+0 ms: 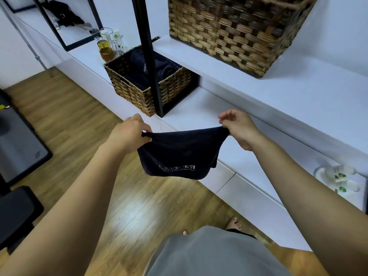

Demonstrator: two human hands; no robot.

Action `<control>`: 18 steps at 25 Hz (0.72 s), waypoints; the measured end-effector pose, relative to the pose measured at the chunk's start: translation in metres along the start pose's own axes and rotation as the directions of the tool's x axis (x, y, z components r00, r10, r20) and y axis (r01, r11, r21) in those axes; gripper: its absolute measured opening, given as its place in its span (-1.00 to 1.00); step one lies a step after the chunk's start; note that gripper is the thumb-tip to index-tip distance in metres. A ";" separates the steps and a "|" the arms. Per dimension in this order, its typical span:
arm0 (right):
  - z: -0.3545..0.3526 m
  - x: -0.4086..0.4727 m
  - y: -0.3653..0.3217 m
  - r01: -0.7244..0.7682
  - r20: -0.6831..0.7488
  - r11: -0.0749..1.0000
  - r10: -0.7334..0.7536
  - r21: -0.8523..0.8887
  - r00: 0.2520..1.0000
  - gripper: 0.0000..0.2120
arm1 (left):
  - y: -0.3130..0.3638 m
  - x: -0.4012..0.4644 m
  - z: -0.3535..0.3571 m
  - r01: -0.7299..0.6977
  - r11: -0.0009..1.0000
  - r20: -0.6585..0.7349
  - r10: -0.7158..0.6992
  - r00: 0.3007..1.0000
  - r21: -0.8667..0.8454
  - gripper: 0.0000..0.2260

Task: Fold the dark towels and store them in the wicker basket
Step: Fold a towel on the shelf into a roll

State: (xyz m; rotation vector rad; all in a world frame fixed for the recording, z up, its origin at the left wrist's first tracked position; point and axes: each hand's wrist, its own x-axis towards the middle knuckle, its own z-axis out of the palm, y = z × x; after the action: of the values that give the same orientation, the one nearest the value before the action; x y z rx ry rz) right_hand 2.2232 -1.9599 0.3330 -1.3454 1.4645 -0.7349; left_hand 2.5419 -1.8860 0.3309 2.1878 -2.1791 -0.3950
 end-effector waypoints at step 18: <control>-0.030 0.003 0.019 0.380 0.247 0.619 -0.292 -0.688 0.924 -0.76 | -0.009 0.008 -0.011 0.077 0.993 0.076 -0.071 0.995 -0.085 -0.83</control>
State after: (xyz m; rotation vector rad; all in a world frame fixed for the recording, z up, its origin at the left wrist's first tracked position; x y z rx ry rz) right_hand 2.1889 -1.9645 0.3245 -2.2940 1.4825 -0.2645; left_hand 2.5529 -1.8954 0.3383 2.2466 -2.0761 -0.5708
